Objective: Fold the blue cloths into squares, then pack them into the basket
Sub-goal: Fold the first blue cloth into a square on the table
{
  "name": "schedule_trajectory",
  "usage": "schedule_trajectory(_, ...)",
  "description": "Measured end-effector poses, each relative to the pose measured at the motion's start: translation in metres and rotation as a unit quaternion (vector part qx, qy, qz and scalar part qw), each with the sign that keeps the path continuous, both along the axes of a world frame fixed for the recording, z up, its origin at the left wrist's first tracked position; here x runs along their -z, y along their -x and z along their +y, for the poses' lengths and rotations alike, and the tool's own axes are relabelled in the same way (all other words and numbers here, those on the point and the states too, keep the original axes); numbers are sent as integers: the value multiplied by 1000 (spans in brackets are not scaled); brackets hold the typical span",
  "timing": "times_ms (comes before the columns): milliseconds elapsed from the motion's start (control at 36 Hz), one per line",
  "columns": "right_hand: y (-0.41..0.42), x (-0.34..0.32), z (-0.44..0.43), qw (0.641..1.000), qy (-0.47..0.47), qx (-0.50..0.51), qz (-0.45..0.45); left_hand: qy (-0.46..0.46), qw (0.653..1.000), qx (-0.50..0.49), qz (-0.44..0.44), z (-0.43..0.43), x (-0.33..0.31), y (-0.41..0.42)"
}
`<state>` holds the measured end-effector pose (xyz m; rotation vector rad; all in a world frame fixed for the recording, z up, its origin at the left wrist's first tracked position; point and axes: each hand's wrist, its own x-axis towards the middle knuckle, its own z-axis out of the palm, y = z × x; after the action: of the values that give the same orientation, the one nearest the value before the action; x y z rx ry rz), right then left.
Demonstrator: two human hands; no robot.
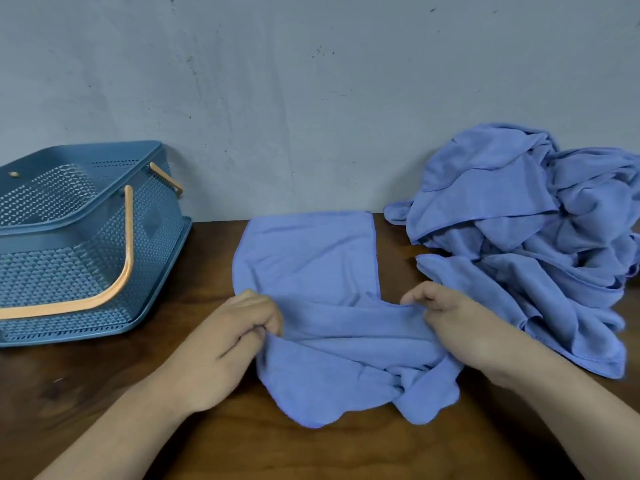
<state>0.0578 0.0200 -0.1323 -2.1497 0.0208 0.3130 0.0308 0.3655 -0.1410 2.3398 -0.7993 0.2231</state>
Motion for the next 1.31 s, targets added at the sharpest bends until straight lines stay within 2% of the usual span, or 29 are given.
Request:
schedule_trajectory(56, 1, 3, -4, 994, 100, -35, -39, -15, 1000, -20, -8, -2, 4, -2)
schedule_trajectory(111, 3, 5, -1, 985, 142, -52, -80, -38, 999, -36, -8, -7, 8, -2)
schedule_trajectory(194, 6, 8, 3, 951, 230, -74, -191, -36, 997, -55, -28, -11, 8, 0)
schedule_trajectory(250, 6, 7, 6, 931, 234, -100, -261, -23, 998, -43, -51, -12, 1, 3)
schedule_trajectory(306, 7, 2, 5, 923, 195, -143, -300, -20, 998, 0, -66, -13, -8, 8)
schedule_trajectory(361, 13, -7, 5, 930, 137, -197, -278, -44, 996, 53, -53, -17, -15, 15)
schedule_trajectory(444, 28, -25, 8, 936, 64, -299, -176, -121, 986, 112, -5, -25, -11, 22)
schedule_trajectory(500, 35, -33, 8, 931, 71, -335, -126, -159, 979, 126, -6, -31, -4, 21)
schedule_trajectory(611, 37, -32, 4, 920, 132, -362, -74, -143, 984, 110, -2, -30, 0, 16)
schedule_trajectory(667, 35, -29, 2, 925, 101, -358, -79, -104, 990, 83, 36, -29, -2, 17)
schedule_trajectory(778, 30, -25, 0, 947, -6, -298, -119, 38, 991, 27, 129, -28, -5, 18)
schedule_trajectory(944, 18, -21, -2, 962, -126, -159, -181, 237, 960, -28, 147, -23, -5, 13)
schedule_trajectory(1056, 14, -26, -14, 956, -134, -200, -167, 322, 929, -3, 181, -14, -9, 9)
schedule_trajectory(1194, 14, -27, -24, 947, -124, -288, -73, 201, 939, 94, 262, 3, -11, 12)
schedule_trajectory(1250, 15, -26, -21, 947, -131, -292, -40, 184, 931, 115, 293, 5, -10, 12)
schedule_trajectory(1306, 15, -26, -13, 955, -133, -262, -45, 181, 936, 99, 285, 3, -9, 12)
